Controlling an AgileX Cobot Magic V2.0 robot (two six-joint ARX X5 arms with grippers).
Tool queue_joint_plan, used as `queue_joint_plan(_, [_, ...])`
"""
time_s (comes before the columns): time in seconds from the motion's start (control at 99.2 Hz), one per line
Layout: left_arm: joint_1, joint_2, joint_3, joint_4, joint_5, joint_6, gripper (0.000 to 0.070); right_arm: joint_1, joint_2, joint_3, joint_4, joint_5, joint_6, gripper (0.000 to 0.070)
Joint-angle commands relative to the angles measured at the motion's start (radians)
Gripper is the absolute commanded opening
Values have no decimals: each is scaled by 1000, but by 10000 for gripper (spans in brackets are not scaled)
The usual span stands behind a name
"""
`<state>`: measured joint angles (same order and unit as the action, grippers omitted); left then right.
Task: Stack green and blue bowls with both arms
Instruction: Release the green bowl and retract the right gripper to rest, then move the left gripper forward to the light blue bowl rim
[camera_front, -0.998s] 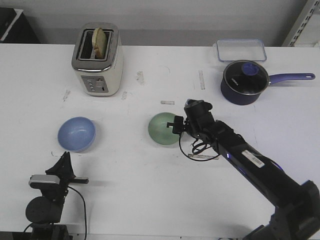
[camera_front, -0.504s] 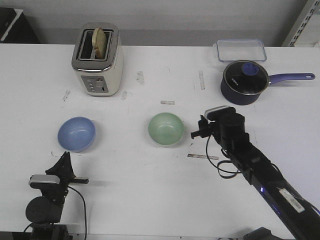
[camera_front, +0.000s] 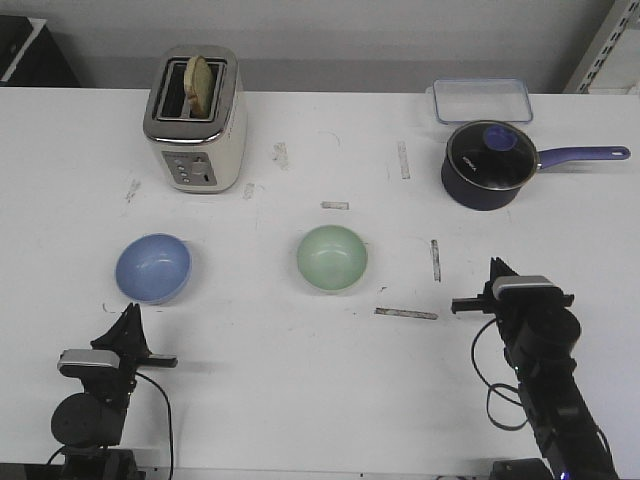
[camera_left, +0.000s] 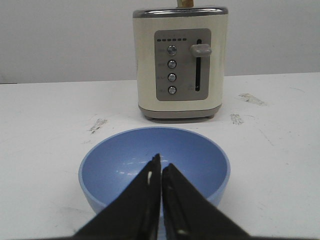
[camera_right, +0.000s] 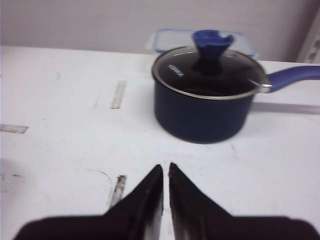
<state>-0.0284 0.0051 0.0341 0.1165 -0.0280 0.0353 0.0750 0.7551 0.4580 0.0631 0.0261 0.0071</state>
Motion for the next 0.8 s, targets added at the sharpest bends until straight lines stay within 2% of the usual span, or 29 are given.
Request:
queue_joint_plan(0.0, [0,-2,-22,13,-2,2,1,-10,-53,-36,13,-1,-4,9])
queue_joint_plan(0.192, [0,-2,-22,12,-2,2,1,-24,-243,-143,2,0,-4,9])
queue_joint_plan(0.282, [0,-2,-22,12,-2,2,1,-24,-323,-144,-42,-1,-4,9])
queue_joint_plan(0.786, [0,-2,-22,12,-2,2,2,-23,-586,-144,-37,0,-4,9])
